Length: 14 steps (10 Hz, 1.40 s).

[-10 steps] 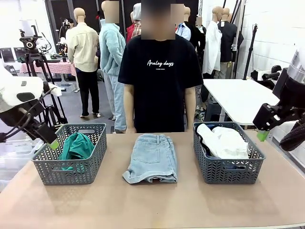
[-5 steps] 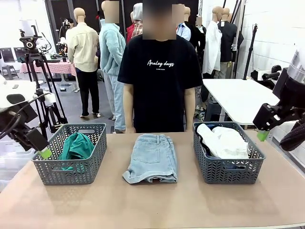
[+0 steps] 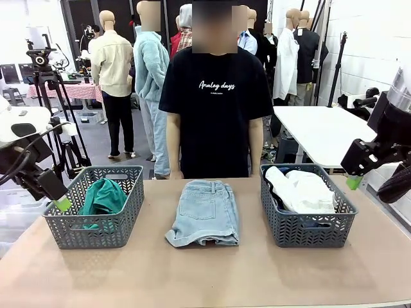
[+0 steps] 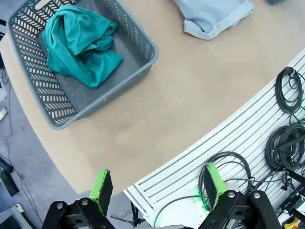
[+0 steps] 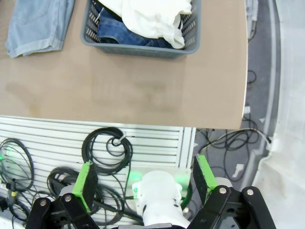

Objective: Sort the tops and bottoms.
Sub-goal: Lift clothes from the center of the table with your right hand.

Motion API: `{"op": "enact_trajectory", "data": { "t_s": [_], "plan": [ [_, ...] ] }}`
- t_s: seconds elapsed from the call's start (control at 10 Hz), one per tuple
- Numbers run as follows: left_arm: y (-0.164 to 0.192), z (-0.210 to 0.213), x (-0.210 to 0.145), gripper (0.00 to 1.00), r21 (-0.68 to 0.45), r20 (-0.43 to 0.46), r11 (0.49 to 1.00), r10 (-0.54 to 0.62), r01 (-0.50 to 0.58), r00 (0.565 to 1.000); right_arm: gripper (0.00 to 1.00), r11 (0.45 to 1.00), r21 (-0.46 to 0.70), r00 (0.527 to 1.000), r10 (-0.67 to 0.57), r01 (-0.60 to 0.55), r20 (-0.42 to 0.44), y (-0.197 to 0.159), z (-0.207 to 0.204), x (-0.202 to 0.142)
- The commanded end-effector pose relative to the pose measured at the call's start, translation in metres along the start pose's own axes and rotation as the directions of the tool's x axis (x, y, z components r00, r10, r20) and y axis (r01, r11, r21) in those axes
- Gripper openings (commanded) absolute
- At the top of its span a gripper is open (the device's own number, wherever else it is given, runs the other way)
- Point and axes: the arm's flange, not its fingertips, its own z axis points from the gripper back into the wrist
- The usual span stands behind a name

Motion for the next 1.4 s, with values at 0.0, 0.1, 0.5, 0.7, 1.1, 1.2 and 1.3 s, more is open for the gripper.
{"op": "enact_trajectory", "data": {
  "t_s": [0.0, 0.1, 0.5, 0.7, 1.1, 1.2, 1.3],
  "plan": [
    [0.001, -0.003, -0.004, 1.00, -0.004, -0.002, 1.000, -0.005, 0.005, 1.000, 1.00, 1.000, 0.012, 1.000, 0.004, -0.004, -0.005, 0.001, 0.000, 0.001],
    [0.001, -0.003, -0.004, 1.00, -0.004, -0.002, 1.000, -0.005, 0.005, 1.000, 1.00, 1.000, 0.000, 1.000, 0.000, 0.000, 0.000, 0.000, 0.000, 0.000],
    [0.001, -0.003, -0.004, 1.00, -0.004, -0.002, 1.000, -0.005, 0.005, 1.000, 1.00, 0.983, 0.173, 0.988, 0.037, -0.063, 0.150, 0.020, 0.006, 0.030],
    [0.001, -0.003, -0.004, 1.00, -0.004, -0.002, 1.000, -0.005, 0.005, 1.000, 1.00, 0.966, 0.228, 0.987, 0.088, -0.118, 0.137, 0.034, 0.004, 0.051],
    [0.001, -0.003, -0.004, 1.00, -0.004, -0.002, 1.000, -0.005, 0.005, 1.000, 1.00, 0.964, 0.232, 0.991, 0.120, -0.132, 0.066, 0.055, -0.031, 0.108],
    [0.001, -0.003, -0.004, 1.00, -0.004, -0.002, 1.000, -0.005, 0.005, 1.000, 1.00, 0.967, 0.231, 0.990, 0.087, -0.112, 0.114, 0.046, -0.016, 0.077],
    [0.001, -0.003, -0.004, 1.00, -0.004, -0.002, 1.000, -0.005, 0.005, 1.000, 1.00, 0.967, 0.231, 0.990, 0.087, -0.112, 0.114, 0.046, -0.016, 0.077]
  ]
}}
